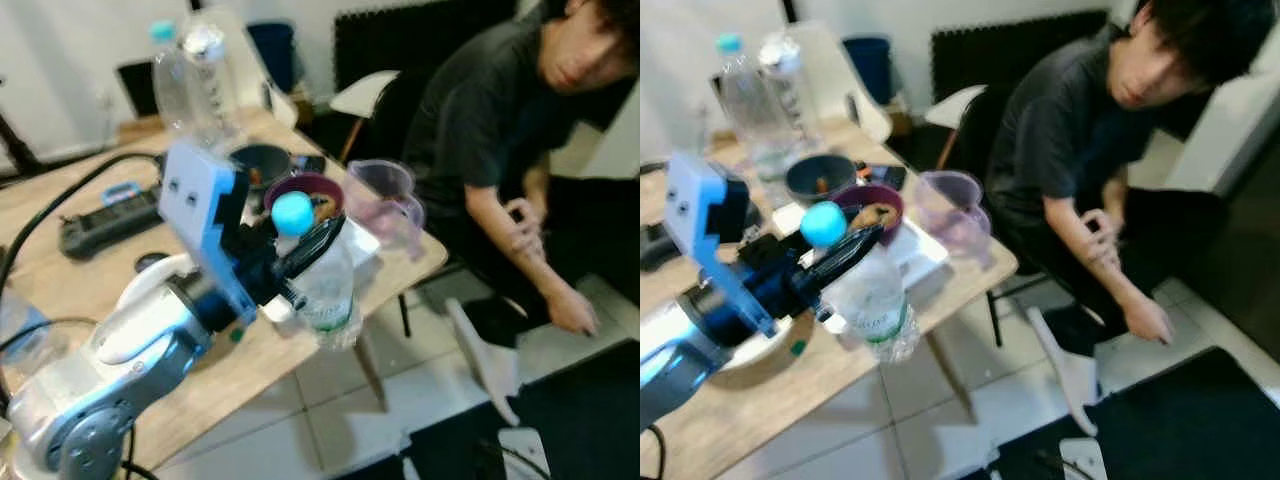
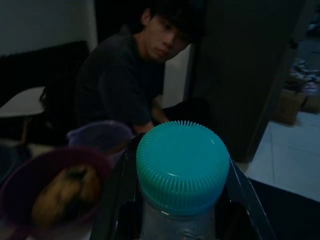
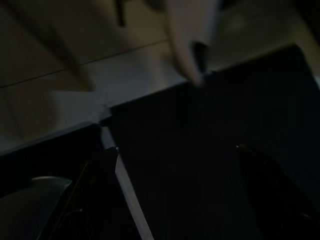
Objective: Restocking fridge
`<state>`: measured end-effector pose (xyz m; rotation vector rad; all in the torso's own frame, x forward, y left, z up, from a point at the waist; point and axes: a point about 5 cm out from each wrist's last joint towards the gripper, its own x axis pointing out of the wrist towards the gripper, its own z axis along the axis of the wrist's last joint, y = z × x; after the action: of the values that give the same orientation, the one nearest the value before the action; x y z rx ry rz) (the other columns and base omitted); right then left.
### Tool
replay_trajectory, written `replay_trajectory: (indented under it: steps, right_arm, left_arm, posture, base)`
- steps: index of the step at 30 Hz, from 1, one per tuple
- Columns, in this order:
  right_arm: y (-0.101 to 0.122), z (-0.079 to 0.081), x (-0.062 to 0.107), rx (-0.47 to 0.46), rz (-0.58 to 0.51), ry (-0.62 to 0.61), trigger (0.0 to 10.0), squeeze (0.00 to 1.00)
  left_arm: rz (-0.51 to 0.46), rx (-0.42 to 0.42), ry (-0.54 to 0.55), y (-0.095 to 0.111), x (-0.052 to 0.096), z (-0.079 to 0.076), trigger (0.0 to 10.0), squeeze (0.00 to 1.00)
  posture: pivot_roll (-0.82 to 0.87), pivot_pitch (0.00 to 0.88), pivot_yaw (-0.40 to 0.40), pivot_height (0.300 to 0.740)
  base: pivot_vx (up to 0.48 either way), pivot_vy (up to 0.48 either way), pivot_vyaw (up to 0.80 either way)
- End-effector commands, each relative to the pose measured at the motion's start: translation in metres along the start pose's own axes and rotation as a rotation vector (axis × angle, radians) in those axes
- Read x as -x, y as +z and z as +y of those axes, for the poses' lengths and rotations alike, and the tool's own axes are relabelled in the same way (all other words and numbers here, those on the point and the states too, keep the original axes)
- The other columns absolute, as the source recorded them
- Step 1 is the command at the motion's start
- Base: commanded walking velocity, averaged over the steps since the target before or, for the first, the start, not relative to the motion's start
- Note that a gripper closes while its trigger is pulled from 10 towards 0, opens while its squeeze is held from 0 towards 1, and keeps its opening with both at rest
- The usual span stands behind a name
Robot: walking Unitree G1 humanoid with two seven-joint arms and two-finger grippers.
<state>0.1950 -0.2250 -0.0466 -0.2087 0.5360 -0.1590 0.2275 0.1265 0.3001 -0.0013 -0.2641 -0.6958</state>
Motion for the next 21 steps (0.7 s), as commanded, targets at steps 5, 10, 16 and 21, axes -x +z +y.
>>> replay_trajectory:
  steps: [5, 10, 16, 21]
  right_arm:
    - [-0.012, 0.001, 0.007, -0.016, 0.043, -0.004, 10.0, 0.00]
    - [-0.013, 0.000, 0.007, -0.017, 0.046, -0.007, 10.0, 0.00]
    - [-0.012, 0.001, 0.006, -0.019, 0.042, -0.007, 10.0, 0.00]
    - [-0.012, 0.001, 0.006, -0.020, 0.043, -0.006, 10.0, 0.00]
  left_arm:
    - [0.016, -0.034, 0.091, -0.004, -0.002, 0.013, 10.0, 0.00]
    - [0.016, -0.037, 0.101, -0.004, -0.003, 0.015, 10.0, 0.00]
    - [0.012, -0.037, 0.107, -0.005, -0.005, 0.014, 10.0, 0.00]
    - [0.011, -0.037, 0.110, -0.007, -0.006, 0.015, 10.0, 0.00]
  posture:
    - [-0.04, 0.221, 0.039, 0.740]
    - [-0.03, 0.223, 0.041, 0.740]
    - [-0.04, 0.222, 0.041, 0.740]
    - [-0.03, 0.221, 0.040, 0.740]
  base:
    - [0.000, 0.000, -0.78]
    - [0.000, 0.000, -0.78]
    - [0.000, 0.000, -0.78]
    - [0.000, 0.000, -0.78]
